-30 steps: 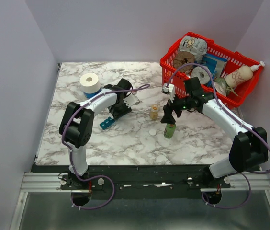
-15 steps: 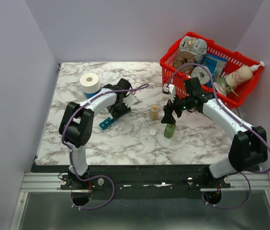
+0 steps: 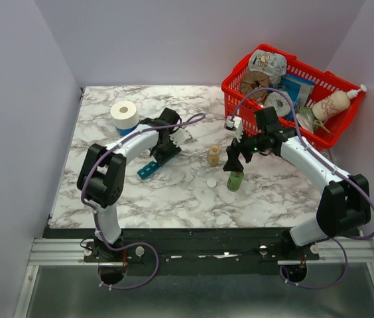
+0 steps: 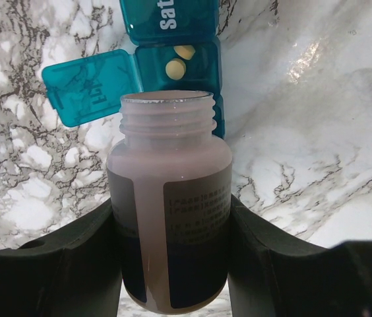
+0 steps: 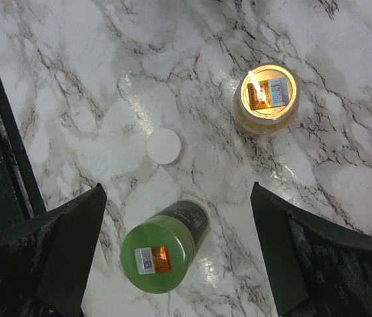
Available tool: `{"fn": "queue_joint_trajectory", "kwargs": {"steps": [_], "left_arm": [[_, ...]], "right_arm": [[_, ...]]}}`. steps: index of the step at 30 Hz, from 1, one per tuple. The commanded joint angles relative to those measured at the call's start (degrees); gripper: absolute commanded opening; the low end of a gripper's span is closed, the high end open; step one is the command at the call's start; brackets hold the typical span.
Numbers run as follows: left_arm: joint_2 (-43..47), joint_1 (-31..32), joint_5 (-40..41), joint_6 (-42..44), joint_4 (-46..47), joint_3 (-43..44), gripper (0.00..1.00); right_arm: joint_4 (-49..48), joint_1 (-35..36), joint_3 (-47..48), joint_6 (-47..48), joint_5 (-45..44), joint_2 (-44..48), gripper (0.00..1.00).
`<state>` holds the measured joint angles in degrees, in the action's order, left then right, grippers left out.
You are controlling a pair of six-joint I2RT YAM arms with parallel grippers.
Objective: Sort the pills into containers
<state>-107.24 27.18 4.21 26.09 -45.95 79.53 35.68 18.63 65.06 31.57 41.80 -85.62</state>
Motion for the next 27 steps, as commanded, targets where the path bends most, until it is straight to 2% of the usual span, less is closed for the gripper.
{"fn": "queue_joint_trajectory", "kwargs": {"steps": [1,16,27], "left_arm": [[3.9,-0.6,-1.7,-1.1,3.6,-2.2,0.0],[10.6,-1.7,-6.8,-1.6,10.9,-9.9,0.0],[21.3,-3.2,-13.6,-3.3,31.4,-27.1,0.0]], "right_arm": [[0.3,-0.4,0.3,0.9,1.9,-0.8,1.0],[0.1,-0.4,0.2,1.2,2.8,-0.3,1.0],[-1.4,-0.4,-0.8,1.7,4.1,0.8,1.0]]}}
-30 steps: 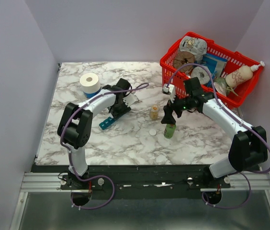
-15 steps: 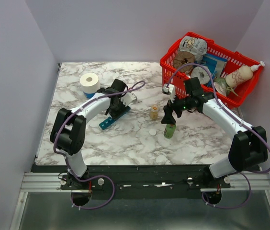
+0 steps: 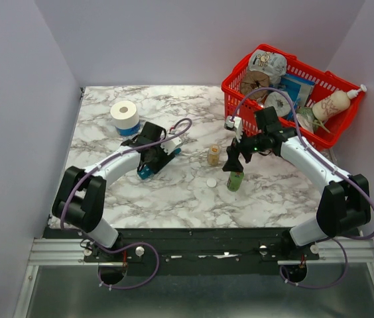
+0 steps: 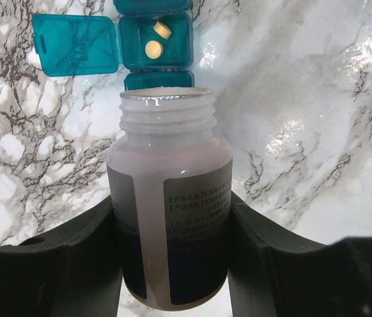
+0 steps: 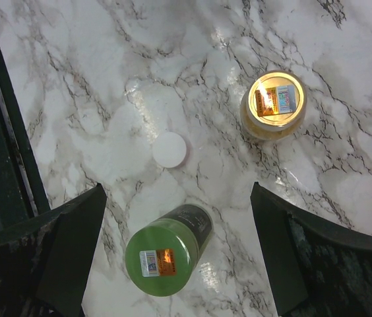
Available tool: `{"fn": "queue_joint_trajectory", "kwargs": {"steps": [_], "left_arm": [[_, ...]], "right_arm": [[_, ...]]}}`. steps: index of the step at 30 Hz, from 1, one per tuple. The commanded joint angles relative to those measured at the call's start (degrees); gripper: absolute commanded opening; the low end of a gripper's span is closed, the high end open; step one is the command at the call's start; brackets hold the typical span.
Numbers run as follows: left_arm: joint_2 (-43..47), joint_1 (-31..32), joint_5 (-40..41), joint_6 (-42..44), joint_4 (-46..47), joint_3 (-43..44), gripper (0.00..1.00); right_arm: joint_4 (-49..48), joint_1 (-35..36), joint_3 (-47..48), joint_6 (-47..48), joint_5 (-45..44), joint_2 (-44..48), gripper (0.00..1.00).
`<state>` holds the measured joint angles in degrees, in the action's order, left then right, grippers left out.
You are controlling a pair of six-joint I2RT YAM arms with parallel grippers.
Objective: Sort the pills into containers
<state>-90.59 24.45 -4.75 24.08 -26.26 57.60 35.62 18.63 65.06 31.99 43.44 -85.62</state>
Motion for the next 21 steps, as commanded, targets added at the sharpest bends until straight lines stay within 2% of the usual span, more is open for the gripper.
{"fn": "queue_joint_trajectory", "kwargs": {"steps": [1,8,12,17,19,20,21], "left_arm": [[5.5,-0.5,-4.9,-1.5,13.4,-6.4,0.0],[17.4,-1.8,-9.3,-1.8,28.6,-17.0,0.0],[23.2,-3.7,-15.7,-3.2,38.8,-23.3,0.0],[31.4,-7.1,-24.1,-8.2,51.4,-29.4,0.0],[33.3,-7.8,-27.1,-10.7,56.7,-31.2,0.0],[34.7,-8.3,-28.0,-13.1,58.2,-31.7,0.0],[35.2,-8.9,-28.9,-14.4,61.2,-32.5,0.0]], "right_arm": [[-1.7,-0.4,-0.6,1.3,2.3,1.1,1.0],[-0.4,-0.4,2.8,6.1,2.7,1.4,1.0],[3.2,-0.4,9.7,12.5,5.3,-0.4,1.0],[4.0,-0.2,13.9,20.2,12.9,-1.2,1.0],[-0.2,-0.2,14.7,15.9,16.4,-2.4,1.0],[1.3,-0.3,16.8,15.3,18.8,-5.6,1.0],[5.4,-0.2,19.7,23.6,22.2,-7.7,1.0]]}}
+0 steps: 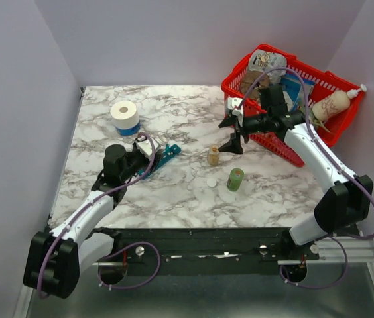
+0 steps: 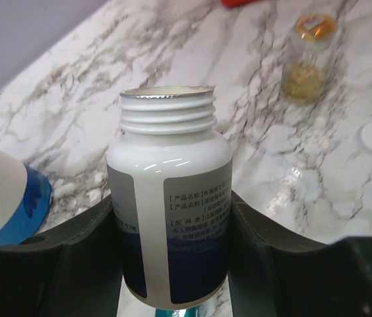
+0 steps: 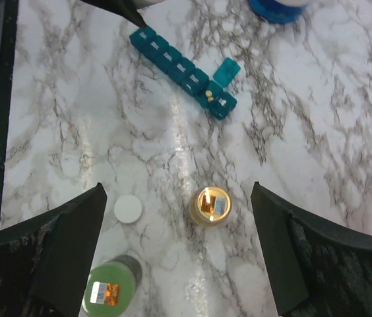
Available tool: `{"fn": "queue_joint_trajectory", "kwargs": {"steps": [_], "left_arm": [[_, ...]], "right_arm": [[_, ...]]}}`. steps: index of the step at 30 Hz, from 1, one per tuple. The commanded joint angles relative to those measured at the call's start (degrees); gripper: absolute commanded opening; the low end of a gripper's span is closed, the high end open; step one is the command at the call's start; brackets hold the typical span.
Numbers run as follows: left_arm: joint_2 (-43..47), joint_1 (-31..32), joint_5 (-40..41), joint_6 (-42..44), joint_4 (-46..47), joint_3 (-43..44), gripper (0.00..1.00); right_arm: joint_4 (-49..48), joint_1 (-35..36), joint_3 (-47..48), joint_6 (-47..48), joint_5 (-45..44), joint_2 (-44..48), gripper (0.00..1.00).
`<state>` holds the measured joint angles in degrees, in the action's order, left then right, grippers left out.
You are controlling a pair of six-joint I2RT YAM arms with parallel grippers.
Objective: Sort the pills into containers
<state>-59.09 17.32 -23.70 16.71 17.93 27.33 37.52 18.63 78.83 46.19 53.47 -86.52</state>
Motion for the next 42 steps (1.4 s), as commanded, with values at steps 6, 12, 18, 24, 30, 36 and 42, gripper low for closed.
{"fn": "queue_joint_trajectory", "kwargs": {"steps": [6,12,18,24,30,36,42], "left_arm": [[9.8,-2.9,-14.3,-15.4,25.5,-5.3,0.0],[18.3,-3.3,-15.5,-12.9,16.3,-6.9,0.0],[27.3,-3.3,-13.8,-3.7,-0.9,-6.2,0.0],[31.9,-3.3,-10.8,-0.9,-2.6,-8.5,0.0],[31.4,-3.4,-11.0,-0.3,-2.3,-8.2,0.0],[32.1,-3.3,-11.5,-0.2,-2.3,-8.4,0.0],[31.8,-3.3,-12.1,-0.3,-2.4,-8.3,0.0]], "right_arm": [[25.4,6.4,9.7,32.3,8.9,-12.2,1.0],[13.0,11.9,-1.5,32.7,-5.5,-8.1,1.0],[6.8,17.7,-3.7,29.2,-21.1,-12.1,1.0],[2.1,20.5,-6.4,27.5,-29.0,-14.9,0.98],[0.0,22.9,-9.7,26.5,-34.4,-16.9,0.91],[-1.5,23.1,-11.7,26.3,-35.6,-18.0,0.85],[-1.7,23.5,-13.3,26.5,-35.7,-18.3,0.79]]}}
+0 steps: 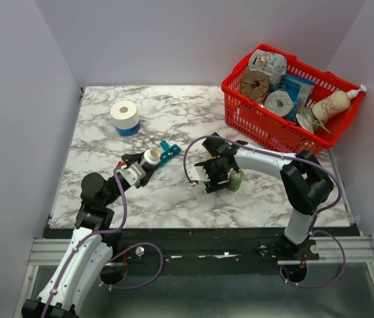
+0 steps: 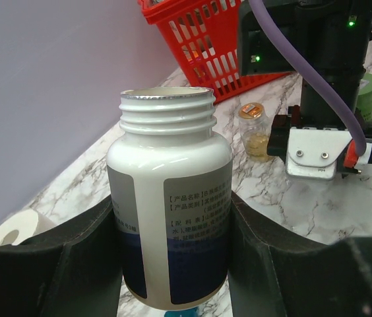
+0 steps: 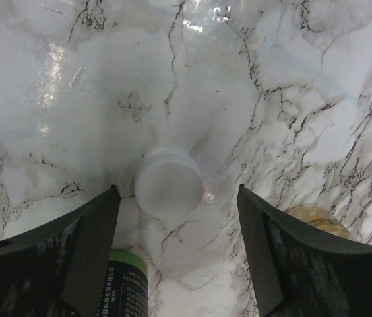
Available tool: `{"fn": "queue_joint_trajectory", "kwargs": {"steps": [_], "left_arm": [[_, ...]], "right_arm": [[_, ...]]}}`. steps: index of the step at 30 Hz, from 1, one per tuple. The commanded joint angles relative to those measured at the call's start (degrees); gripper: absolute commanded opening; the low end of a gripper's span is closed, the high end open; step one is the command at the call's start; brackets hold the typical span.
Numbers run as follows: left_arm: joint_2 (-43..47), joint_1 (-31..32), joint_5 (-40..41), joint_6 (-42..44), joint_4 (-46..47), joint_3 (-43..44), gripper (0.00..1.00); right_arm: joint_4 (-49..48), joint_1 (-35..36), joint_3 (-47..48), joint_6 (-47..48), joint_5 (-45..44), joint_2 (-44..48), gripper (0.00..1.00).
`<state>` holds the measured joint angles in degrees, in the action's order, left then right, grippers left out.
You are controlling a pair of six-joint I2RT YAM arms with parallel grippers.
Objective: Sort the pills into containers
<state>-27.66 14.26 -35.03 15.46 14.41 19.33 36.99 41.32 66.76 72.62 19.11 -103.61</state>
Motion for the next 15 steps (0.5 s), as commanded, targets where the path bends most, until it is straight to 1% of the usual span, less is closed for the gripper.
{"fn": "queue_joint_trajectory", "kwargs": {"steps": [1,8,12,15], "left_arm": [[0.2,-0.3,-0.8,1.0,1.1,-0.4,0.0],[-0.4,-0.3,-2.0,0.8,1.1,-0.3,0.0],[-0.5,-0.3,-2.6,0.7,1.0,-0.3,0.0],[-0.5,-0.3,-2.9,0.7,1.0,-0.3,0.0]], "right_arm": [[-1.3,0.8,-1.4,0.2,-1.3,-1.3,0.78],[-0.9,0.9,-1.4,0.5,0.0,-2.4,0.74],[0.8,1.0,-0.2,1.0,0.3,-3.7,0.67],[1.7,1.0,0.3,1.5,0.3,-4.5,0.66]]}}
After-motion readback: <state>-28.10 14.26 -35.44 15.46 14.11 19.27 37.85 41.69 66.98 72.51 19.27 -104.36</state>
